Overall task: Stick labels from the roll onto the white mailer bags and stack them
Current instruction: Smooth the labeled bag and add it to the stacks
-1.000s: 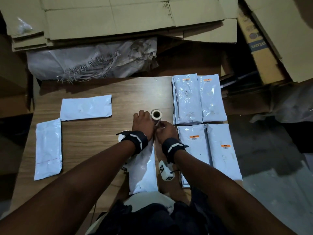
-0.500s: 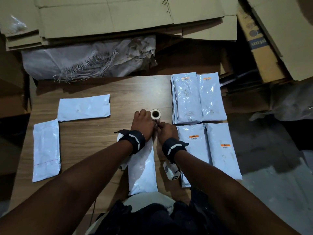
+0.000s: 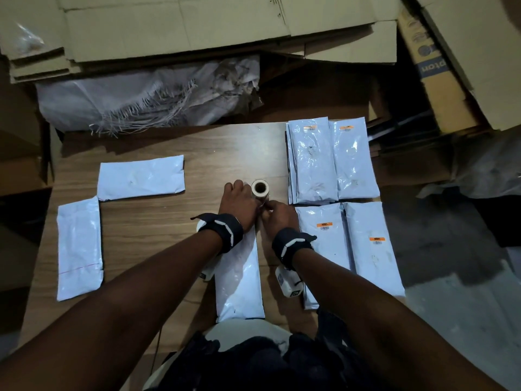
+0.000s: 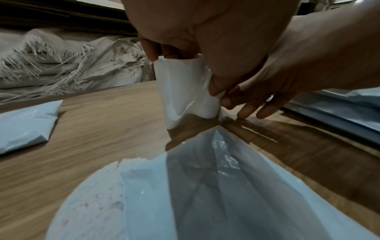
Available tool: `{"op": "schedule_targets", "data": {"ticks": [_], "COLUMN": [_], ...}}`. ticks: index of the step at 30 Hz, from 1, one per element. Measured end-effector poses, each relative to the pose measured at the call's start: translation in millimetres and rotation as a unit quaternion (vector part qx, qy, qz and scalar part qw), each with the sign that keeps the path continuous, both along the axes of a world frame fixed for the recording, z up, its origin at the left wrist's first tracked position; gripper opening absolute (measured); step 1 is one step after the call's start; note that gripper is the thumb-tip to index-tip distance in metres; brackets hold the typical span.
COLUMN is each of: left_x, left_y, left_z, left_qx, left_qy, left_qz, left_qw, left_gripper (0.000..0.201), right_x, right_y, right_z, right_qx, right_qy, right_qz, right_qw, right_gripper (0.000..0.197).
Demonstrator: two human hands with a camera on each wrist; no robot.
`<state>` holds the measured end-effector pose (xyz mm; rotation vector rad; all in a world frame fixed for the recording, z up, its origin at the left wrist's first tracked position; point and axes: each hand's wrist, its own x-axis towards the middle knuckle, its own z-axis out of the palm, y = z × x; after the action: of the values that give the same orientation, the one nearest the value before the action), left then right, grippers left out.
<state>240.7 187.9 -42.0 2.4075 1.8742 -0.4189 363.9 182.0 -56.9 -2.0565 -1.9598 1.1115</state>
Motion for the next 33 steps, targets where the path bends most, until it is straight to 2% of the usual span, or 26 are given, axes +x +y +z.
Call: {"op": "schedule_targets", "data": {"ticks": [7,16,19,23,27,31,33], "left_x": [-3.3,-6.6,-9.3,-12.7,-16.7,-28.9,-32.6], "left_y": [1.5,1.6,2.8,0.8,-9.1,-27.5,-34.6], "left_z": [-4.3,-4.8,-2.8,-1.6,6.0,3.3,2.7], "left_qx": [0.002,-0.009,-0.013,-0.005,0.014,0.025,0.059], "left_qy": [0.015,0.025,0.030,0.022,-0.011,-0.021,-0.060], "left_qz": [-0.011,-0.034,-0.018,-0.011,-0.005,0.031,0.038], "left_qw": [1.000,0.999,0.999,1.000,1.000,0.999,0.996], "left_gripper": [0.029,0.029,0.026,0.025,0.027,0.017,0.028], "right_x": [-0.6,-0.7,0.6,1.5,-1.9,1.5,6.6], "right_y": [1.8,1.3,1.4,-5.8,-30.8,-56.8,-64.7], "right_z": [-1.7,-7.7,-7.6,-3.3,-3.7,-7.8,-5.3], "right_qx": [-0.005,-0.010,-0.016,-0.025,-0.019,-0.036,-0.039], "right_qy": [-0.018,-0.028,-0.013,0.018,0.046,0.079,0.087], "right_qz": [0.040,0.026,-0.014,-0.110,-0.198,-0.258,-0.260], "right_qw": [0.999,0.999,1.000,0.993,0.979,0.962,0.961], "right_gripper": [0.024,0.023,0.023,0.020,0.023,0.025,0.032]}}
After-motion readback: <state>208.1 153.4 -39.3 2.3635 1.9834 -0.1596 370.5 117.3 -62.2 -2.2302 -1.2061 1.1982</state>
